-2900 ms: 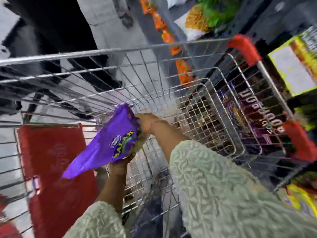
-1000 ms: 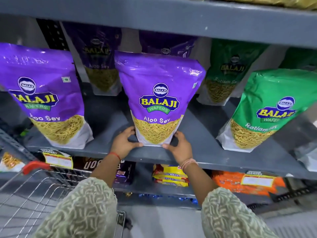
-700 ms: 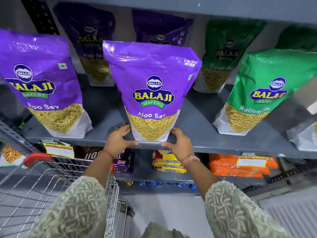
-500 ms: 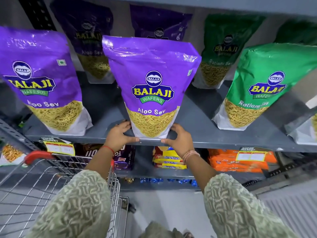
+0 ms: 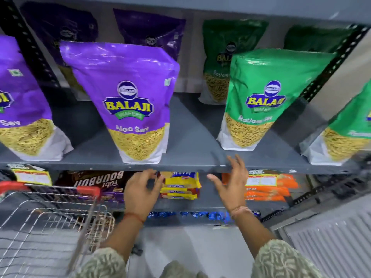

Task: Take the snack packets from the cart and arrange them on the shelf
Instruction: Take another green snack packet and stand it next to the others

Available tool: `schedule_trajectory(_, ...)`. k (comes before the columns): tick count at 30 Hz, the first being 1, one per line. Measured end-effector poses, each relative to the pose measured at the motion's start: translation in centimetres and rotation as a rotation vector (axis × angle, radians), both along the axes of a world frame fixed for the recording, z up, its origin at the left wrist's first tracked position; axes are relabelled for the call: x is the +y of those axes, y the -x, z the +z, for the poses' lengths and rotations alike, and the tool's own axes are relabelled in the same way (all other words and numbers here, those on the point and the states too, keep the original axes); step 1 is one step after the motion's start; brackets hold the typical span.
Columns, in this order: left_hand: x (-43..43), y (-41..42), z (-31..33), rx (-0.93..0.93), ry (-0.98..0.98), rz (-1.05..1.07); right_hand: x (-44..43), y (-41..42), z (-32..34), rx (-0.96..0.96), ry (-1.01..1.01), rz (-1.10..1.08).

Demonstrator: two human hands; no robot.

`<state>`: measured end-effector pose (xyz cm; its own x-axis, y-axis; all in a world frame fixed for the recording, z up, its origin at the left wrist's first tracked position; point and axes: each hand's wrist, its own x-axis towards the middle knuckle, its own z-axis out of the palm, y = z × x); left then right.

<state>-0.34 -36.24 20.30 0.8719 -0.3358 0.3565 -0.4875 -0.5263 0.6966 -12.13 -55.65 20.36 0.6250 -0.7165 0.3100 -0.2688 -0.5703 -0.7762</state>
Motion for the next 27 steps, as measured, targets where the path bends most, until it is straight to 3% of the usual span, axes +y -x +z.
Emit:
schedule_trajectory(3, -6.6, 1.0, 0.9, 0.184, 0.136, -0.045, -5.8, 2.6, 0.9, -0.090, -0.015, -0.101)
schedule_trajectory(6, -13.8, 0.8, 1.7, 0.386, 0.251, -0.133, -12.6, 2.8, 2.1, -0.064, -0.120, -0.088)
schedule_trajectory(10, -20.0, -0.7, 2.4, 0.524, 0.100, -0.266, -18.0, 0.7, 3.4, 0.033, -0.321, 0.158)
schedule_trajectory(13, -22.0, -1.4, 1.7, 0.576, 0.028, -0.333, -18.4, -0.3, 3.1, 0.111, -0.402, 0.276)
schedule_trajectory(22, -19.4, 1.8, 0.6, 0.574, 0.094, -0.262, -16.0, 2.6, 1.9, 0.221, -0.228, 0.184)
schedule_trajectory(27, -18.4, 1.9, 0.4, 0.588, 0.077, -0.264, -15.2, 3.7, 2.1, 0.215, -0.277, 0.195)
